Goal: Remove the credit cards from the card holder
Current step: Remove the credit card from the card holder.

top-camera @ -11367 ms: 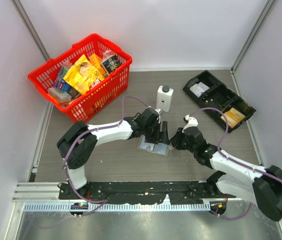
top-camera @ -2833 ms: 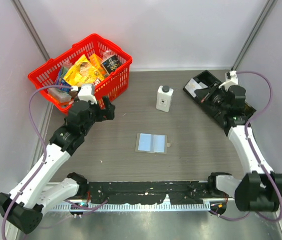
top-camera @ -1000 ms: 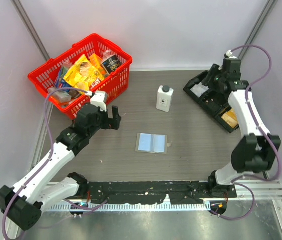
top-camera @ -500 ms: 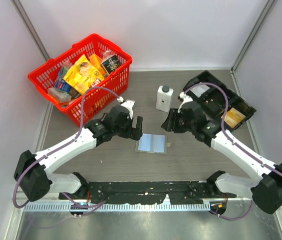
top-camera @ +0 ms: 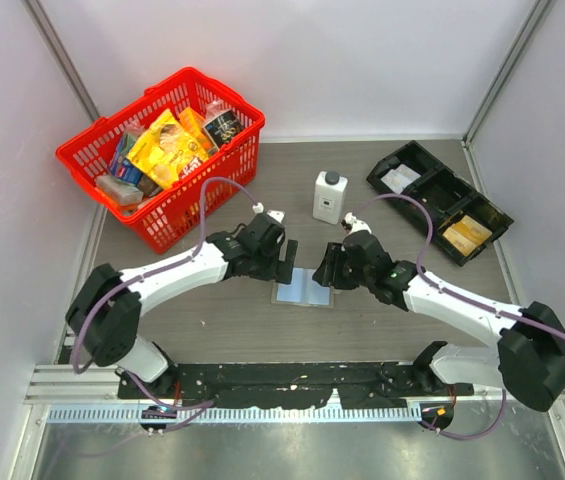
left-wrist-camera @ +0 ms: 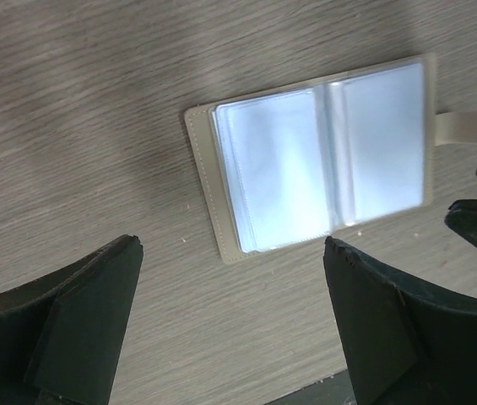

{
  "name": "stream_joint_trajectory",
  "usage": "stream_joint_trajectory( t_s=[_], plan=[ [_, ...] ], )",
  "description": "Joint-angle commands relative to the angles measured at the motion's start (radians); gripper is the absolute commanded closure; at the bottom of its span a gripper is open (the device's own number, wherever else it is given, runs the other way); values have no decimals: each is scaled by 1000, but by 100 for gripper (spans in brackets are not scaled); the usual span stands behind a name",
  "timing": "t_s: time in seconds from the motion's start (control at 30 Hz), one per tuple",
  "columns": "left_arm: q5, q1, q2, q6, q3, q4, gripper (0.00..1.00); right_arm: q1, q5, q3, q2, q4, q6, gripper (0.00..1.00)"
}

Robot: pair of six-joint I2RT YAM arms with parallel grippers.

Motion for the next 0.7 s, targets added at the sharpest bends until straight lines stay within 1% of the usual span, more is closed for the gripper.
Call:
stream_joint_trajectory(
  t_s=[0.0,0.2,0.27,0.4,0.53,0.57,0.63,0.67],
  plan=[
    [-21,-6,71,-19,47,-18,9,3,63,-22,60,104,23,54],
    [0,-6,146,-24,42,-10,17,3,107,-47,120,118,19,55],
    [8,-8,164,-24,42,-13,17,3,115,-53,134,116,13,55],
    [25,-6,199,-33,39,-18,22,3,95,-65,161,135,14,55],
    [43,-6,218,-48,30,-16,32,3,80,-68,187,148,11,55],
    [46,-6,216,-51,28,-15,38,3,81,-67,194,150,11,56],
    [51,-6,218,-56,22,-12,41,3,75,-68,198,150,11,56],
    [54,-6,216,-59,21,-9,46,3,66,-67,198,153,11,58]
  ],
)
